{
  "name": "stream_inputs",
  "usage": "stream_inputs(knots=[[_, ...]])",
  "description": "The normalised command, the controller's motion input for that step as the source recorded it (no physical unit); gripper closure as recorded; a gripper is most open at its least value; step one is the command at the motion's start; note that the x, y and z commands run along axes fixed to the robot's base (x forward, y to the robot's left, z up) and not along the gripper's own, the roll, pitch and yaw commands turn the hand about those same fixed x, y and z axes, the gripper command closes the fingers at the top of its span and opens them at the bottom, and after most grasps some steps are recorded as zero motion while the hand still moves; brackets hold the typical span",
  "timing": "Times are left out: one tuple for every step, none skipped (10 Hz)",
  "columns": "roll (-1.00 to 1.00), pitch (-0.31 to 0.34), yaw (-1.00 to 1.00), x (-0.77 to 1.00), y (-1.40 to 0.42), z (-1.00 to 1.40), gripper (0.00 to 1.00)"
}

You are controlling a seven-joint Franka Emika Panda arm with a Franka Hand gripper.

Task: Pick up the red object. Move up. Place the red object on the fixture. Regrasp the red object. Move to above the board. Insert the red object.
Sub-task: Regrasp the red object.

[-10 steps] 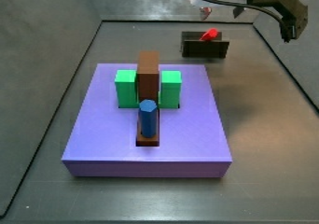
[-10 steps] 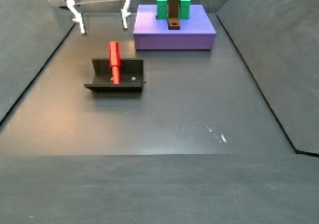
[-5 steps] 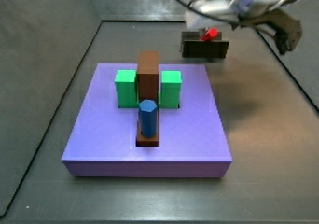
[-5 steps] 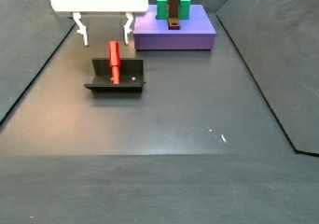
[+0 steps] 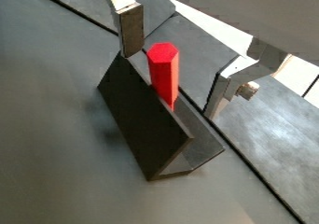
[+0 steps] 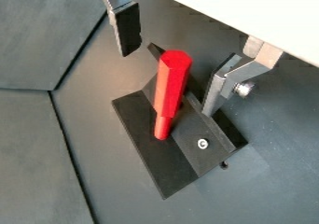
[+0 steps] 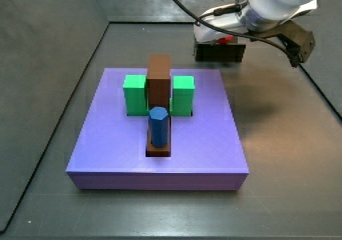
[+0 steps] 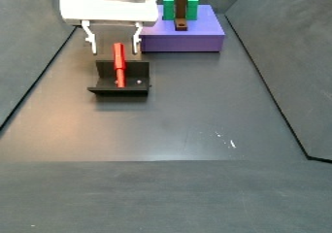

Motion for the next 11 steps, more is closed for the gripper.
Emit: stream_inputs(knots=[[0.0, 0.0, 0.0, 0.0, 0.0, -0.11, 0.0], [0.04, 0.0, 0.0, 0.0, 0.0, -0.12, 0.0], [0.0, 0.0, 0.0, 0.0, 0.01, -0.07, 0.0], [0.0, 0.0, 0.07, 0.0, 0.04, 0.0, 0.0], [0.0, -0.009, 0.07, 0.0, 0.06, 0.0, 0.0], [0.0, -0.009, 0.05, -0.01, 0.03, -0.05, 0.0], [0.01, 0.0, 0.01, 0.0, 0.0, -0.03, 0.0], [0.0, 0.0, 0.0, 0.0, 0.0, 0.0, 0.0], [0.0, 0.0, 0.0, 0.0, 0.0, 0.0, 1.0], [0.0, 0.0, 0.0, 0.0, 0.0, 0.0, 1.0], [0.0, 0.0, 0.0, 0.0, 0.0, 0.0, 1.0]])
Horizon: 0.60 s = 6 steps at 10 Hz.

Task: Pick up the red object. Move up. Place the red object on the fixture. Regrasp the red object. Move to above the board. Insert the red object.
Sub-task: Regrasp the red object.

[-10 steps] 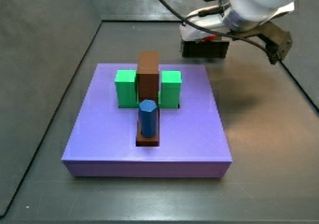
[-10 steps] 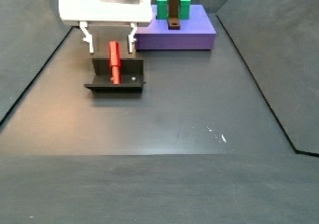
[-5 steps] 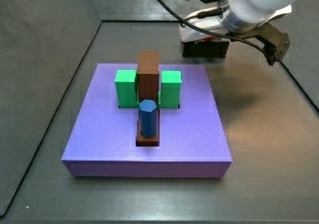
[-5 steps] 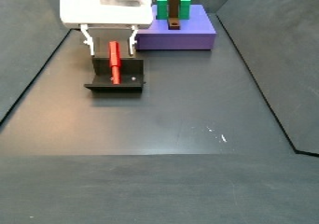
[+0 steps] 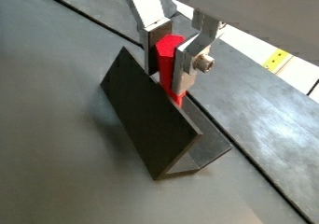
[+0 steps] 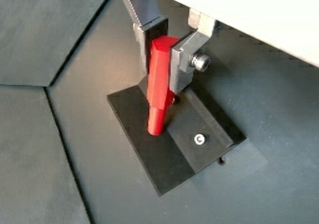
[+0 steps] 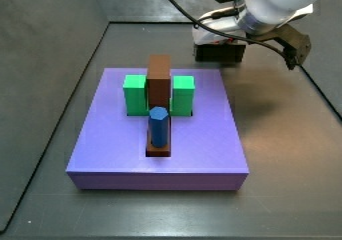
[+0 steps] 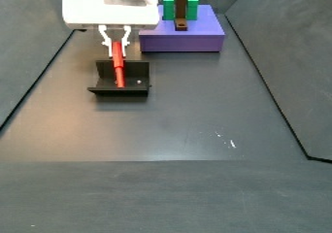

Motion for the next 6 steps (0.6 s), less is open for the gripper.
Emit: stream_inputs(knots=[[0.0, 0.0, 0.0, 0.0, 0.0, 0.0, 1.0], [0.0, 0.0, 0.0, 0.0, 0.0, 0.0, 1.0], [0.0, 0.0, 0.0, 0.0, 0.0, 0.0, 1.0], [0.0, 0.0, 0.0, 0.0, 0.0, 0.0, 1.0], [0.0, 0.0, 0.0, 0.0, 0.0, 0.0, 1.0], [0.0, 0.0, 0.0, 0.0, 0.0, 0.0, 1.0]])
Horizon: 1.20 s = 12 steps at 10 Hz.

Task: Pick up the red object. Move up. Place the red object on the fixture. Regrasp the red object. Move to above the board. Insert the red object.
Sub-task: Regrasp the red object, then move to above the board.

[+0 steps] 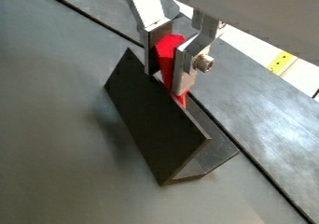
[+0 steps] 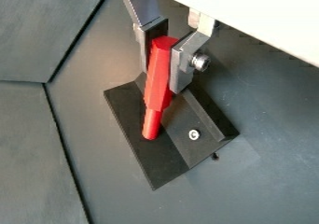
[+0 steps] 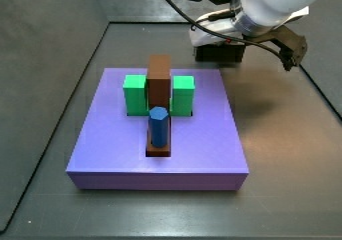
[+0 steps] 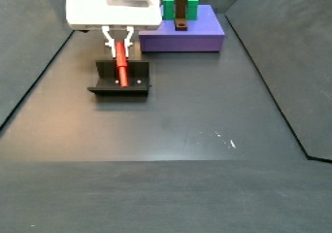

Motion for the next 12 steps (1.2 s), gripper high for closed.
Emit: stream_inputs(knots=[[0.0, 0.0, 0.0, 0.0, 0.0, 0.0, 1.0], [0.0, 0.0, 0.0, 0.0, 0.0, 0.0, 1.0], [0.0, 0.0, 0.0, 0.0, 0.0, 0.0, 1.0], [0.0, 0.0, 0.0, 0.0, 0.0, 0.0, 1.0], [0.0, 0.0, 0.0, 0.0, 0.0, 0.0, 1.0], [0.0, 0.0, 0.0, 0.0, 0.0, 0.0, 1.0], [0.0, 0.0, 0.0, 0.0, 0.0, 0.0, 1.0], [0.0, 0.0, 0.0, 0.0, 0.0, 1.4, 1.0], [0.0, 0.019, 0.06, -0.01, -0.04, 1.4, 1.0], [-0.02, 0.019, 0.06, -0.03, -0.04, 1.4, 1.0], [0.0, 0.007, 0.04, -0.01, -0.02, 1.4, 1.0], [0.01, 0.032, 0.03, 0.0, -0.05, 1.4, 1.0]])
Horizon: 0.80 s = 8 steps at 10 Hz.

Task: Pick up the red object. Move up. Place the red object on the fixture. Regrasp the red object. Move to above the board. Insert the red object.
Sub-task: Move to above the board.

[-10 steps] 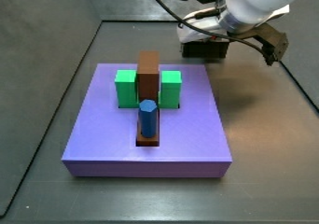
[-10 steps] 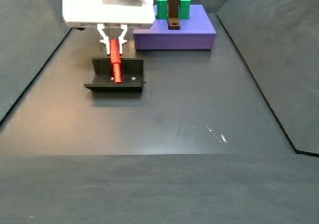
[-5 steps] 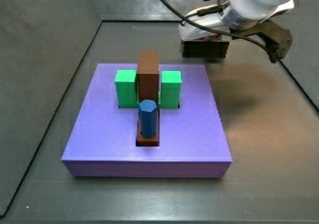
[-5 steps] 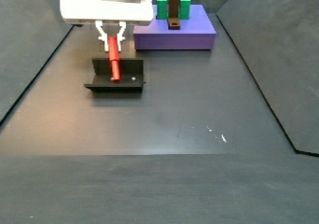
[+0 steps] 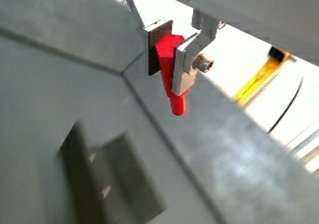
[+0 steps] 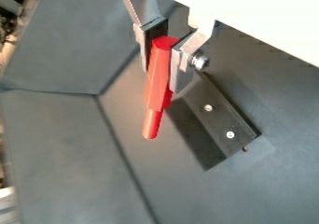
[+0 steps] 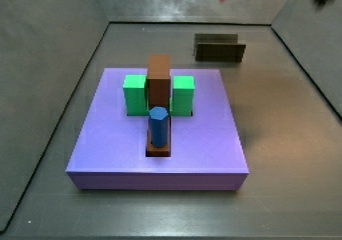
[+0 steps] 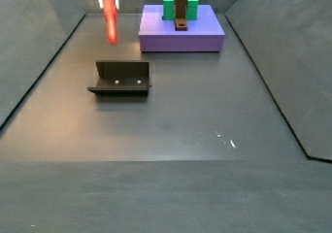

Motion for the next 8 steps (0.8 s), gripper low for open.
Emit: stream_inputs(knots=[[0.0, 0.029, 0.02, 0.01, -0.04, 1.4, 1.0], [0.0, 0.035, 0.02, 0.02, -0.04, 1.4, 1.0], [0.0, 0.055, 0.01, 0.03, -0.04, 0.83, 1.0], [0.0, 0.065, 0.01, 0.04, -0.03, 0.47, 1.0], [0.0, 0.082, 0.01, 0.06, -0.01, 0.19, 1.0], [-1.0, -0.011, -0.42, -1.09, -1.4, 0.3, 1.0], [-1.0, -0.014, -0.42, -1.1, -1.4, 0.28, 1.0], [-1.0, -0.033, -0.41, -1.26, -1.4, 0.28, 1.0]])
